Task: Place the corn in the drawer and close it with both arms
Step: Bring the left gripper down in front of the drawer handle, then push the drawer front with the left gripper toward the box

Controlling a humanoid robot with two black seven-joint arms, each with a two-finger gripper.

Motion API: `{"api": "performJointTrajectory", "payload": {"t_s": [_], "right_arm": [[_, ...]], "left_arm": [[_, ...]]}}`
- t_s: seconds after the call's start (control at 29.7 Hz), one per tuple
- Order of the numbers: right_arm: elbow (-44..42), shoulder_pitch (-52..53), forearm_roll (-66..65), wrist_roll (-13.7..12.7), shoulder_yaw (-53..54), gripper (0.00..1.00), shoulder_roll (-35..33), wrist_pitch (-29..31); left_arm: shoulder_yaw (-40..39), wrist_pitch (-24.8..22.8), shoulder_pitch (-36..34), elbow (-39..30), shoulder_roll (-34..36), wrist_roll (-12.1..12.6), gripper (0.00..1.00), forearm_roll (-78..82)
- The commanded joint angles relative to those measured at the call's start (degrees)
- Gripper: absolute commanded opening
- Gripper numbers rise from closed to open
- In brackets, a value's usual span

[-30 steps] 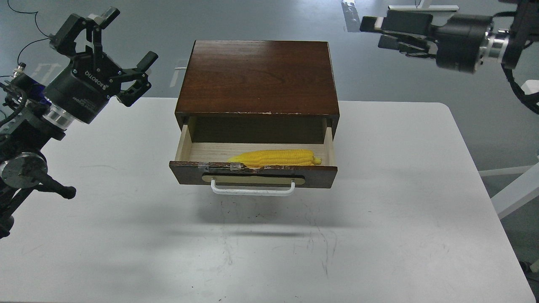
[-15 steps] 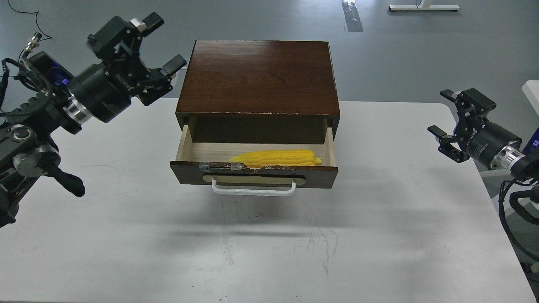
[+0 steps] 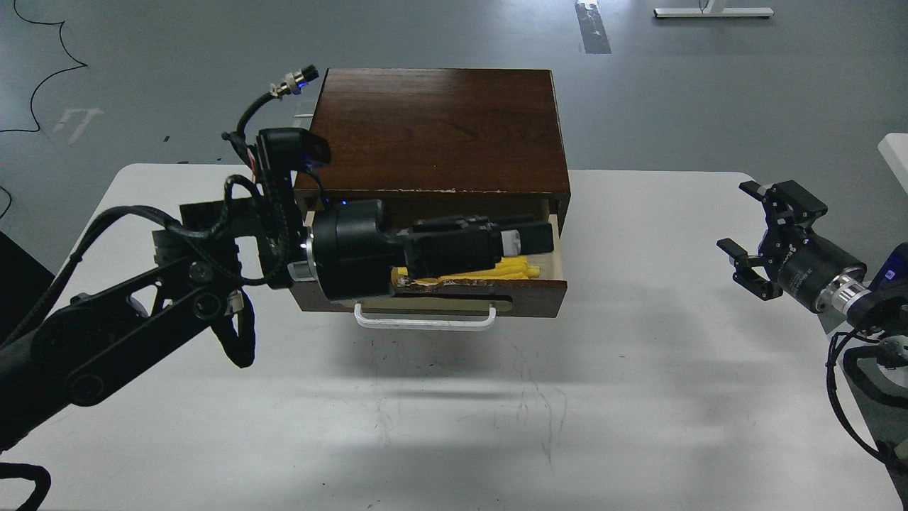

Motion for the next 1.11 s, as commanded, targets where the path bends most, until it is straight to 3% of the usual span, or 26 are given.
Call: {"api": "performJointTrajectory", "payload": {"t_s": [0.0, 0.4, 1.08], "right_arm": [[-0.01, -0.43, -0.04, 0.00, -0.02, 1.00, -0.02, -0.01], [0.86, -1.22, 0.31, 0.00, 4.01, 1.00, -0.02, 0.17], [4.99, -2.89, 3.21, 0.00, 8.15, 1.00, -0.11, 0.70]], "left_arm": [[2.08, -0.01, 4.42, -0.46, -0.03, 0.01, 0.00, 0.03], [1.29, 5.57, 18.75, 2.26, 1.55, 0.01, 0.00, 0.03], [1.73, 9.36, 20.96, 10.52, 2.34, 0.01, 0.00, 0.03]]}}
